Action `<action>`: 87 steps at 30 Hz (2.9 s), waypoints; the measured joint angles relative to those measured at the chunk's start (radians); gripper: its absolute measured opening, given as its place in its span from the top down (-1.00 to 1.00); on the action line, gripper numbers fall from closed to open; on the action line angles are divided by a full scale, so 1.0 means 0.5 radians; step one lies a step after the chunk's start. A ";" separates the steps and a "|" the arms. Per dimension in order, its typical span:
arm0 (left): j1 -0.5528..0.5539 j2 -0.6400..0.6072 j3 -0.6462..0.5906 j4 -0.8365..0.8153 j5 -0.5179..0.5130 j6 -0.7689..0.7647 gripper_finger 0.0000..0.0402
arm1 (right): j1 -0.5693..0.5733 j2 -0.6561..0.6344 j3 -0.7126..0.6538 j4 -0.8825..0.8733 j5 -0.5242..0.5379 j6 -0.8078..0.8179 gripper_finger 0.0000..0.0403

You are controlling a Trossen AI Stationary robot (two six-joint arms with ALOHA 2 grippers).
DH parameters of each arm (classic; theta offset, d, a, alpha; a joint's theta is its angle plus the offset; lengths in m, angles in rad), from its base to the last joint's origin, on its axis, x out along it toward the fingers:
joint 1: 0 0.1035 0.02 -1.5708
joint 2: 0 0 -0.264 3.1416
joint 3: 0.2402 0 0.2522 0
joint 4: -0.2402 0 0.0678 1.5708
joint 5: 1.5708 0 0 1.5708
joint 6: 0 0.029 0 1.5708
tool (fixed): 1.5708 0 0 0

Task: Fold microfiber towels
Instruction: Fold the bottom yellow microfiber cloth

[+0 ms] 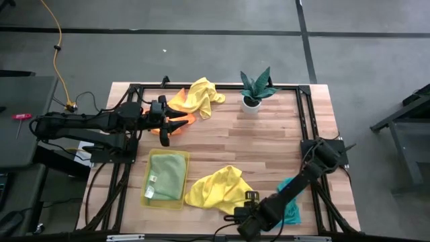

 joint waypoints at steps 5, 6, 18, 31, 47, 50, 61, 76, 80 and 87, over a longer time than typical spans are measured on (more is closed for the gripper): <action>0.000 0.001 0.000 -0.001 0.000 -0.004 0.34 | 0.010 0.064 0.001 0.029 0.014 -0.027 0.20; 0.000 0.001 0.000 -0.002 -0.001 -0.004 0.34 | 0.010 0.081 0.001 0.031 0.014 -0.011 0.20; 0.000 0.000 0.000 -0.014 -0.003 -0.004 0.34 | 0.013 0.171 0.000 0.174 0.045 0.149 0.34; 0.000 0.001 0.000 -0.060 -0.003 0.000 0.34 | 0.014 0.101 -0.001 -0.101 0.041 0.133 0.97; -0.011 0.100 0.000 0.107 -0.014 -0.053 0.35 | -0.024 -0.549 -0.274 -0.798 0.775 0.557 1.00; -0.044 0.224 0.000 0.255 0.018 -0.091 0.35 | -0.087 -0.793 -0.500 -0.533 0.853 0.546 1.00; -0.294 0.842 0.000 0.658 0.046 -0.152 0.35 | -0.338 -1.719 -1.092 0.013 0.851 0.401 1.00; -0.410 0.852 0.001 0.808 0.307 -0.352 0.35 | -0.851 -2.080 -0.774 0.176 1.508 0.457 1.00; -0.409 0.791 0.001 0.802 0.215 -0.352 0.35 | -1.011 -2.050 -0.790 0.159 1.258 0.458 1.00; -0.479 0.976 0.001 0.770 -0.044 -0.344 0.35 | -1.136 -1.942 -0.816 0.122 1.012 0.464 1.00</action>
